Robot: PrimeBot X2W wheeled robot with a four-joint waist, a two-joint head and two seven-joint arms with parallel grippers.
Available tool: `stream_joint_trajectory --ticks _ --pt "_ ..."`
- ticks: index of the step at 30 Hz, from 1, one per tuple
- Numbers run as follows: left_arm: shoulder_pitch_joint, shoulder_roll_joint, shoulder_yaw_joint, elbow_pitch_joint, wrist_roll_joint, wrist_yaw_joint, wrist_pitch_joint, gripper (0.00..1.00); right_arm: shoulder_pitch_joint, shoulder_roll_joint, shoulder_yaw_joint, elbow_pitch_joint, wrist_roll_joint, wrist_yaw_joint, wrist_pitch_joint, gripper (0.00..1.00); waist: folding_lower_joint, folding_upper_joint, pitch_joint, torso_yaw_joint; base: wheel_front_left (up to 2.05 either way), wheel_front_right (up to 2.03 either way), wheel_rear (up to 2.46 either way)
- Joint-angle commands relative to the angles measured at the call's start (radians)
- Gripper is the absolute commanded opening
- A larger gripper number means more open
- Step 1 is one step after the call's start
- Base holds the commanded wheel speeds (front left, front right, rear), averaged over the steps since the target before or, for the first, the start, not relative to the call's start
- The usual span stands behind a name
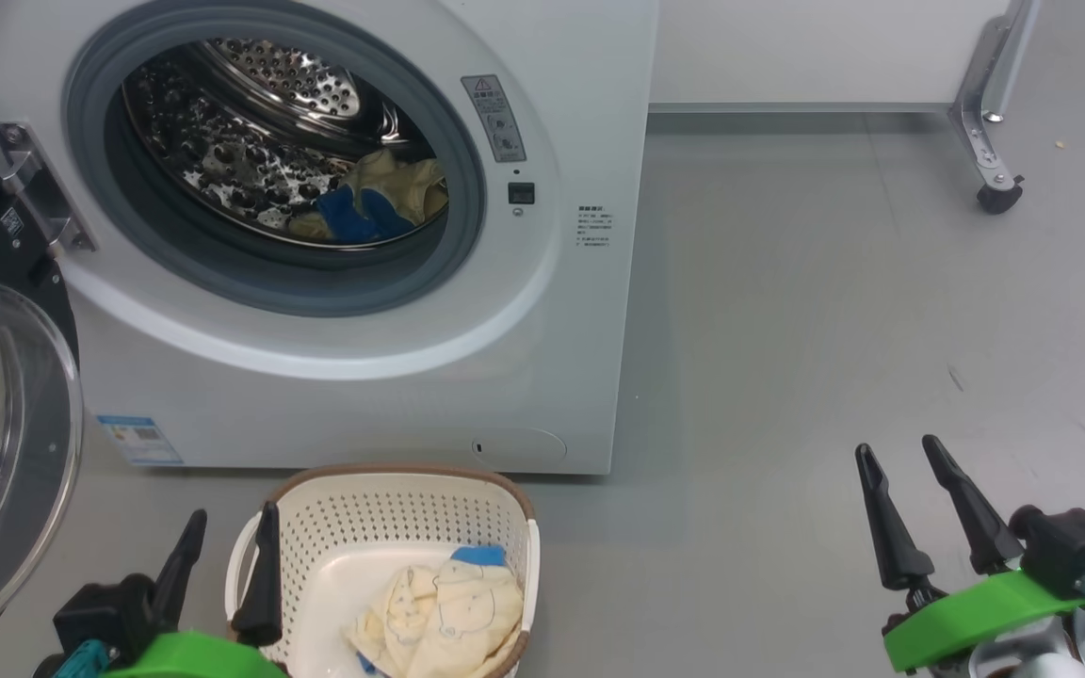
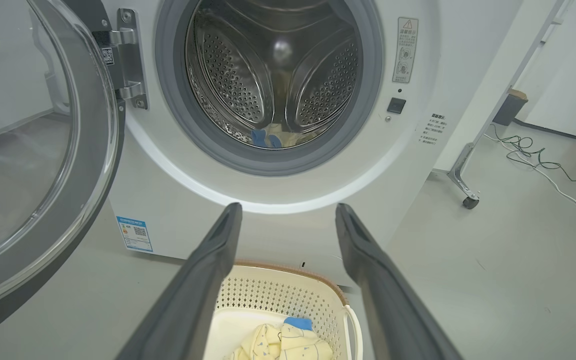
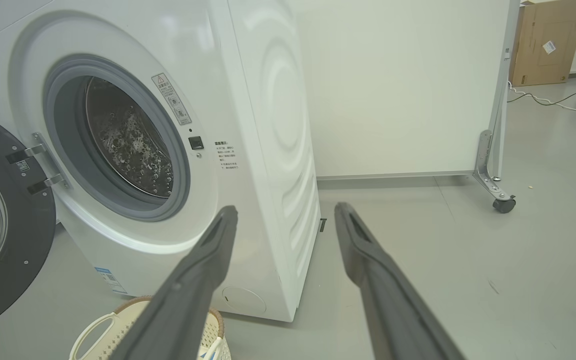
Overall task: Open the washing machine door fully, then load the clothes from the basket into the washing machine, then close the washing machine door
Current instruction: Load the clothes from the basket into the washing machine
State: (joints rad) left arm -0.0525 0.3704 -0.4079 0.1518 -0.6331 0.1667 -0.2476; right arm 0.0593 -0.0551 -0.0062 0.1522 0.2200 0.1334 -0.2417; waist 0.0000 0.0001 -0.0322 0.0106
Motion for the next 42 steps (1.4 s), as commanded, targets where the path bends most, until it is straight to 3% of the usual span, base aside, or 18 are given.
stream_joint_trajectory --ticks 1,42 --pt "-0.028 0.014 0.052 -0.027 0.010 -0.005 -0.014 1.00 -0.033 -0.009 0.022 -0.027 0.003 -0.003 -0.007 1.00 0.0000 -0.0001 0.000 -0.001 0.00 0.00 0.00" --pt "-0.021 -0.055 0.103 -0.005 0.072 -0.047 -0.014 1.00 -0.052 -0.008 0.009 -0.014 0.000 -0.003 -0.012 1.00 0.0000 -0.0001 0.002 -0.016 0.00 0.00 0.00"
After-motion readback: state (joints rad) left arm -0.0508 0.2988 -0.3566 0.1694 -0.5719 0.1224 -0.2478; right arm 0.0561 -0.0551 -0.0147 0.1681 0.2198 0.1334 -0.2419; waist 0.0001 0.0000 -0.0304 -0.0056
